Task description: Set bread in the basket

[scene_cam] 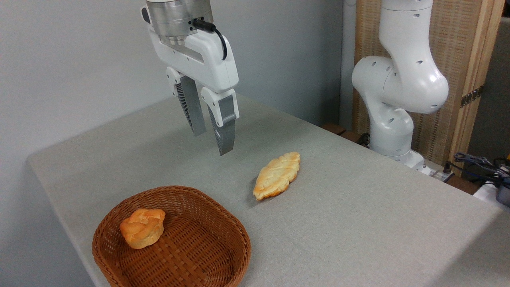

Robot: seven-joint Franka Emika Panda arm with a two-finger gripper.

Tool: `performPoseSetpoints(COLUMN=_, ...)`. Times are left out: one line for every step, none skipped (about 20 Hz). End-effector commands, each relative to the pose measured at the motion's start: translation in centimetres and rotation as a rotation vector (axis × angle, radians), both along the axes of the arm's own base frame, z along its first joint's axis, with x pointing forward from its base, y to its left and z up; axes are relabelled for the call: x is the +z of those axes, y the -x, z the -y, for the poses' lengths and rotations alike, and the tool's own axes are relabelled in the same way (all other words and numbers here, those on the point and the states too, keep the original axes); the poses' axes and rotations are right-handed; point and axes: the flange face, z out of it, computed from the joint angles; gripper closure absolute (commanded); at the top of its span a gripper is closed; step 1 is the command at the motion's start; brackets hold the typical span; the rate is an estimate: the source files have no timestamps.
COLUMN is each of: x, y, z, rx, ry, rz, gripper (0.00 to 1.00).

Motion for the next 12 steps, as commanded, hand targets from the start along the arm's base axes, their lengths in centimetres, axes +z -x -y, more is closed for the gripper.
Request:
performPoseSetpoints(x=0.75, y=-0.42, z=0.2, rx=0.0, ry=0.014, rz=0.023, gripper=0.0)
performPoseSetpoints(x=0.83, y=-0.51, z=0.46, rx=-0.003, ry=0.014, rz=0.032, gripper=0.0)
performPoseSetpoints(x=0.87, y=-0.56, z=0.37, rx=0.0, ry=0.014, rz=0.037, gripper=0.0)
performPoseSetpoints(x=0.87, y=-0.56, z=0.54, rx=-0.001, ry=0.015, rz=0.036, gripper=0.0)
performPoseSetpoints(x=0.82, y=-0.59, z=0.46, rx=0.002, ry=0.015, rz=0.038, gripper=0.0)
performPoseSetpoints(x=0.82, y=-0.59, z=0.54, rx=0.0, ry=0.015, rz=0.038, gripper=0.0)
performPoseSetpoints(x=0.98, y=-0.69, z=0.49, rx=0.004, ry=0.018, rz=0.048, gripper=0.0)
performPoseSetpoints(x=1.09, y=-0.89, z=0.43, rx=0.008, ry=0.022, rz=0.067, gripper=0.0)
performPoseSetpoints(x=1.12, y=-0.93, z=0.45, rx=0.01, ry=0.023, rz=0.07, gripper=0.0)
performPoseSetpoints(x=1.12, y=-0.93, z=0.45, rx=0.011, ry=0.023, rz=0.07, gripper=0.0)
performPoseSetpoints(x=1.12, y=-0.93, z=0.45, rx=0.019, ry=0.023, rz=0.069, gripper=0.0)
performPoseSetpoints(x=1.12, y=-0.93, z=0.43, rx=0.02, ry=0.022, rz=0.069, gripper=0.0)
